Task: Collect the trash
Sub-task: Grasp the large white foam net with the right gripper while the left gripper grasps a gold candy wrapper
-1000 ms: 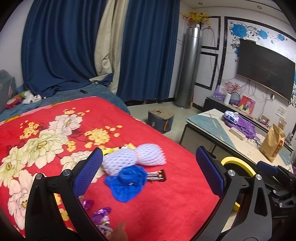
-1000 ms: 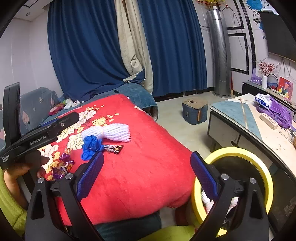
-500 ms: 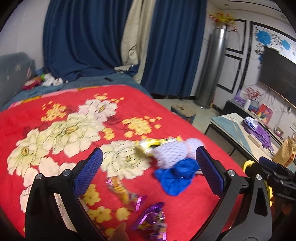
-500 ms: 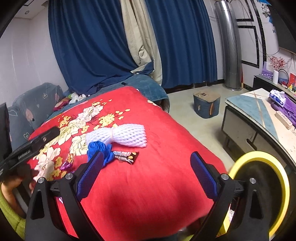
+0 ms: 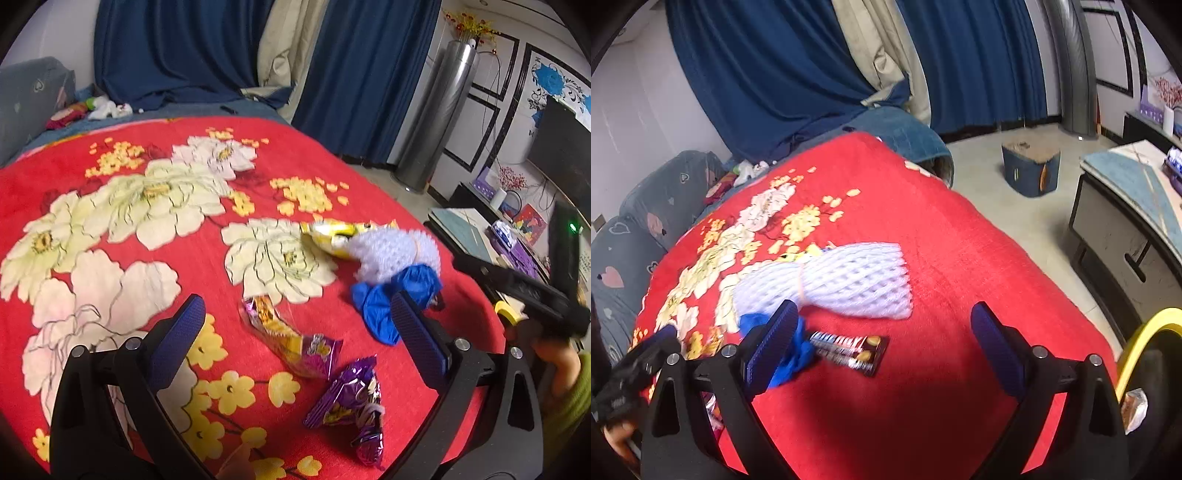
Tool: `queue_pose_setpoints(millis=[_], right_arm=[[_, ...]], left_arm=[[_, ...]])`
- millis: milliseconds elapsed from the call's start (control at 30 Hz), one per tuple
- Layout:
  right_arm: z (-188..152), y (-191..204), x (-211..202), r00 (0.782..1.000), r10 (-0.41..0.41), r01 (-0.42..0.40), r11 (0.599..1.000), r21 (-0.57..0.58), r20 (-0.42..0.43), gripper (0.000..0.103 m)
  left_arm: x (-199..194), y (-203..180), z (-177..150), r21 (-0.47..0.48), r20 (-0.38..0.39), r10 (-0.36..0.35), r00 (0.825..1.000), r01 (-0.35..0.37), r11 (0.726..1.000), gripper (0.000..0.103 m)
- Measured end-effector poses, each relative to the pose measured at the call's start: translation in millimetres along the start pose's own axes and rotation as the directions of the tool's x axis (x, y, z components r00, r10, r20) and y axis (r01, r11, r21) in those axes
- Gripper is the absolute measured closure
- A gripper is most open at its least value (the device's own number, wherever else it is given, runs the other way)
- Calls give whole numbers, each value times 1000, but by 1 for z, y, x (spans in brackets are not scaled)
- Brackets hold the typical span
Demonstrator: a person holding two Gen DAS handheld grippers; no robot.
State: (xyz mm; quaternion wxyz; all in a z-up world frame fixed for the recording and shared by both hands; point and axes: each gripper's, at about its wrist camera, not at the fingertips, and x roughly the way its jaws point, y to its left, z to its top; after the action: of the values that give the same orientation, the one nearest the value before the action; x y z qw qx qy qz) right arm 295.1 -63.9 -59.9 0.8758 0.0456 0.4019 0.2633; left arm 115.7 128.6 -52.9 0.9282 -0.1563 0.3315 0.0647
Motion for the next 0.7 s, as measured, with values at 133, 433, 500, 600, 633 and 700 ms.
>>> queue_pose_setpoints(millis=[133,433,500,600,633,700], right_arm=[[8,1,16,1000,10,-10,1000,-19,-24,11],[13,8,42,994,78,-81,996,-29,-73,32],[11,11,44,992,98,-101,994,-32,-84,42],[8,11,43,991,101,-104,994,-31,-82,57],[6,11,43,991,102,-104,994,-29,-82,64],[4,8,43,992,101,-102,995,-15,-79,74]], left_arm=[[8,1,-4,-9,-28,-4,1000,4,1000,11],[25,14,-10,-74,-102,-16,995,8,997,41],[30,15,-12,-81,-124,-19,992,9,997,49],[31,15,-12,-79,-127,-21,992,11,997,57],[30,14,-12,-77,-127,-22,992,12,997,59],[30,14,-13,-74,-126,-26,992,17,997,60]])
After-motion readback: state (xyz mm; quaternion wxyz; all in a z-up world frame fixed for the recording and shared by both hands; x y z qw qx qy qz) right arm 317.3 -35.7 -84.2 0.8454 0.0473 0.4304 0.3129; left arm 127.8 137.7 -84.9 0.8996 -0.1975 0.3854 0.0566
